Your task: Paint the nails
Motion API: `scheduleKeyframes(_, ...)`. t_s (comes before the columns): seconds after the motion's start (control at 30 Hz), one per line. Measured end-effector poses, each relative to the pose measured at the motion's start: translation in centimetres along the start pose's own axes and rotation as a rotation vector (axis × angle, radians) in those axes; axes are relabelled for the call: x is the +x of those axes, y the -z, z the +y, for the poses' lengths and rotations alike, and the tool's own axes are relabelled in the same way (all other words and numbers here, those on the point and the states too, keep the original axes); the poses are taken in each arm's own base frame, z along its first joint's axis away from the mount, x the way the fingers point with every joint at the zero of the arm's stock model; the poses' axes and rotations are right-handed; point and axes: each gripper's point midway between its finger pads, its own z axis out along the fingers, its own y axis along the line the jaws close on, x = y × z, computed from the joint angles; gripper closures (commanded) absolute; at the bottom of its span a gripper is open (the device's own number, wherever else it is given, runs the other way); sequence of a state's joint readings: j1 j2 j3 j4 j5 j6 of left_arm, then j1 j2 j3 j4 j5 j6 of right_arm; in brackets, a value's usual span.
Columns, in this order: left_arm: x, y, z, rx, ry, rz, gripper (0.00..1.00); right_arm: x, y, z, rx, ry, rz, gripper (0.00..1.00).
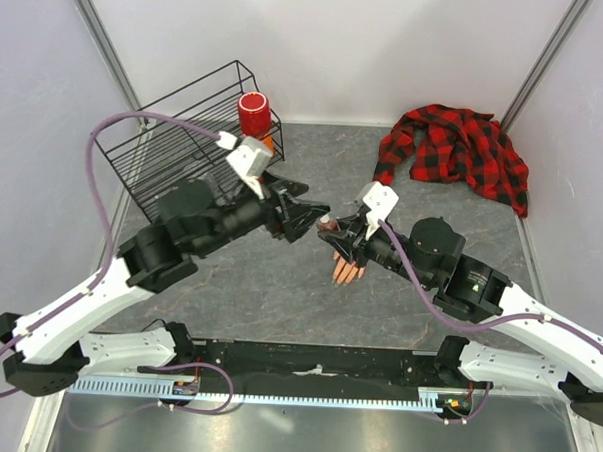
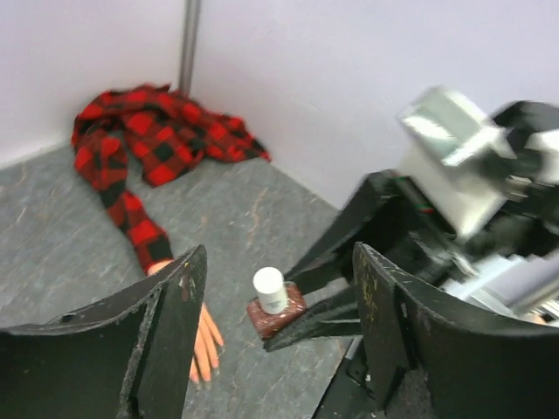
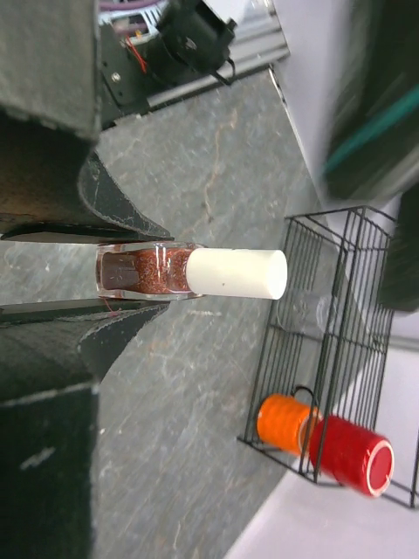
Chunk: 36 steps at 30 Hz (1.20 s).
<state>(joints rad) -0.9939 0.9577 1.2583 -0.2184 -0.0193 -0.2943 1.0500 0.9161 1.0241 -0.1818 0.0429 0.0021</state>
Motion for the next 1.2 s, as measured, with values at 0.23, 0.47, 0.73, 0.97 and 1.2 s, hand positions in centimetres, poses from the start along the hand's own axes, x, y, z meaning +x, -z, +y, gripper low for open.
scheduleKeyframes(0.23, 4.6, -3.0, 2.0, -0.086, 0.004, 0.14, 0.41, -1.3, 0.4, -1.3, 0.073, 0.01, -0.029, 1.0)
scheduleKeyframes(0.47, 4.6, -3.2, 0.8, -0.032, 0.022, 0.143, 0.89, -1.2, 0.4, -1.5, 0.083, 0.013, -0.026, 1.0)
scheduleKeyframes(0.73, 4.0, -1.8, -3.6, 0.249, 0.02, 0.12, 0.98, -2.9, 2.7, 1.5, -0.105, 0.011, -0.1, 1.0)
scheduleKeyframes(0.97, 3.6, 3.3, -11.0, 0.749, -0.022, 0.098, 0.98, -5.1, 7.1, 9.9, -0.602, -0.117, -0.224, 1.0)
scheduleKeyframes(1.2, 4.3, 3.8, -10.2, 0.697, -0.018, 0.138, 0.23, -3.8, 7.0, 10.3, -0.62, -0.138, -0.18, 1.0)
